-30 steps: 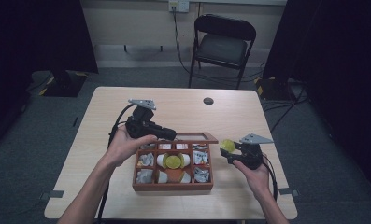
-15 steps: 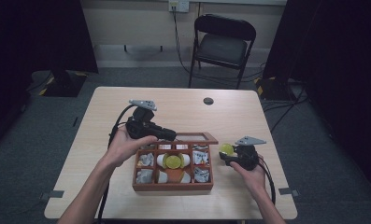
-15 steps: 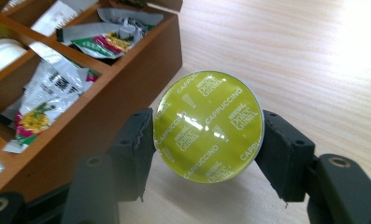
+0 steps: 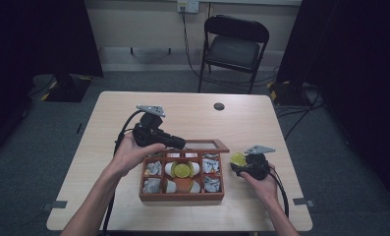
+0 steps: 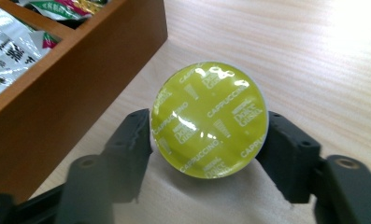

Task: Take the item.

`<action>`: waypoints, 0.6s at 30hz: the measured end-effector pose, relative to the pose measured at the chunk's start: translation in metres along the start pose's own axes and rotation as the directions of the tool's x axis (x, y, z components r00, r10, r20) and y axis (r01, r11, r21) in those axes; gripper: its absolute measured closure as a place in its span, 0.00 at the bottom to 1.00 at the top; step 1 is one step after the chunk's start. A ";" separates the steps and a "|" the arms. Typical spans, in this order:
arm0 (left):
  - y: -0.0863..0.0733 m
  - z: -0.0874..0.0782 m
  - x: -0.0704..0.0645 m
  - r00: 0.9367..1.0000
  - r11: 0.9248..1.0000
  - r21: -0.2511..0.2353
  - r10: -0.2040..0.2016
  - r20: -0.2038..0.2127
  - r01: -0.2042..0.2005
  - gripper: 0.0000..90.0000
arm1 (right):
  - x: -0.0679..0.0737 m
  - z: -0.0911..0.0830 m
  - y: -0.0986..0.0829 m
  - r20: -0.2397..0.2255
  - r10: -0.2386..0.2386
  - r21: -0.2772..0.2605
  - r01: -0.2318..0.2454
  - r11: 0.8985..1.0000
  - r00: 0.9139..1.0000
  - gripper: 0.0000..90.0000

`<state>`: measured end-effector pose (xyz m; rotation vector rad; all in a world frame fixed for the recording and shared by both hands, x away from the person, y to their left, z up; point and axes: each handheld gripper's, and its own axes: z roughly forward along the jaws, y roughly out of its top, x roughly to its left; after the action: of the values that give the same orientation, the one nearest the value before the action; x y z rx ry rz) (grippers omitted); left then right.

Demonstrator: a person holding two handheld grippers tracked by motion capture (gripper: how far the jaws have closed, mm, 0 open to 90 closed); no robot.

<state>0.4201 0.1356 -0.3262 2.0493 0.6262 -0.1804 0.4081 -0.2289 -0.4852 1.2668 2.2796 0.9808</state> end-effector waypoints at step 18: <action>0.001 0.000 -0.001 1.000 1.000 0.004 0.011 -0.004 -0.011 0.91 | -0.004 -0.038 -0.014 -0.024 0.035 -0.041 -0.036 0.999 0.999 0.22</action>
<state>0.4198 0.1351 -0.3255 2.0568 0.6174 -0.1712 0.3797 -0.2522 -0.4688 1.2889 2.2496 1.0546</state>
